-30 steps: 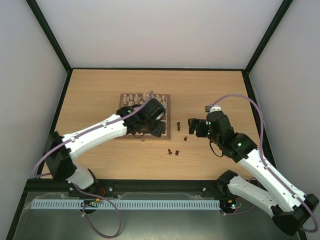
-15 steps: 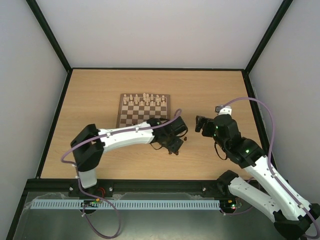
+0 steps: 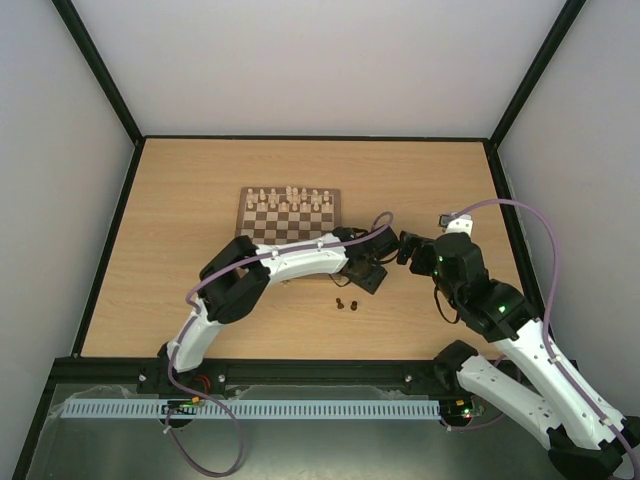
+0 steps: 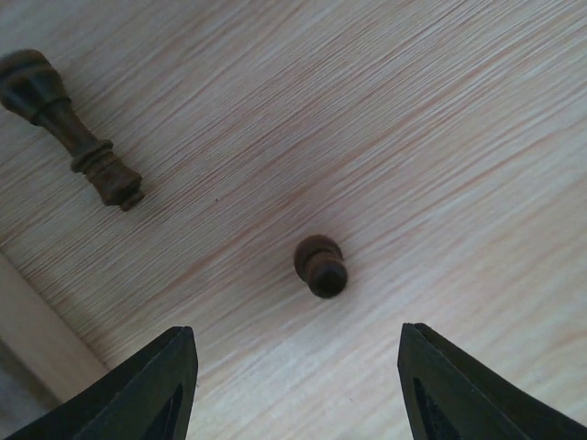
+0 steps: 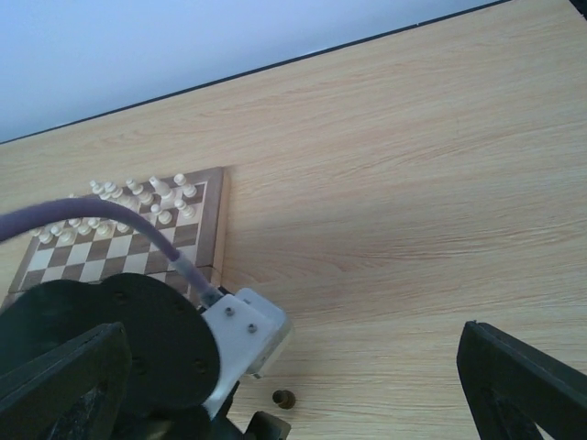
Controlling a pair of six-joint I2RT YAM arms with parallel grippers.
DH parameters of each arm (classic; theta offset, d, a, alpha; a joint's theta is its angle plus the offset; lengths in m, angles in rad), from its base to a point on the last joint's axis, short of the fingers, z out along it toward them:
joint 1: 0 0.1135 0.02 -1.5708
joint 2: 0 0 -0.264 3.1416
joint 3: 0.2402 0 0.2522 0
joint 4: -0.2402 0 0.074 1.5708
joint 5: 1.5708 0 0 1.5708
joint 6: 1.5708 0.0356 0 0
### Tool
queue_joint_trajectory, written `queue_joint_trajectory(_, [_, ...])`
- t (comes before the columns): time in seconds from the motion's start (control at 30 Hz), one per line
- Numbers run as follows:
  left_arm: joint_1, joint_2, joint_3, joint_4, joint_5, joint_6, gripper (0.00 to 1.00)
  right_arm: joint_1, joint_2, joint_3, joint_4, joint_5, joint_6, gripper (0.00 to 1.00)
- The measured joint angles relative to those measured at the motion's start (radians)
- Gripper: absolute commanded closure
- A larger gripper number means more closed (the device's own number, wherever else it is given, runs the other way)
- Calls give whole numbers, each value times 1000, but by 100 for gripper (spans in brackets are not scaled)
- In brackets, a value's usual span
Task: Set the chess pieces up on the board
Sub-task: Pick up the chess piece at the center of the board.
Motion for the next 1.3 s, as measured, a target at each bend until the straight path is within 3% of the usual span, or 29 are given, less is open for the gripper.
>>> queue_joint_trajectory(0.27, [17, 60, 18, 2, 4, 22, 51, 1, 0, 0, 1, -12, 0, 1])
queue_joint_trajectory(0.67, [18, 95, 92, 5, -4, 43, 57, 1, 2, 0, 3, -23, 0, 1])
queue_joint_trajectory(1.3, [19, 130, 127, 2, -13, 54, 84, 1, 4, -2, 6, -34, -1, 0])
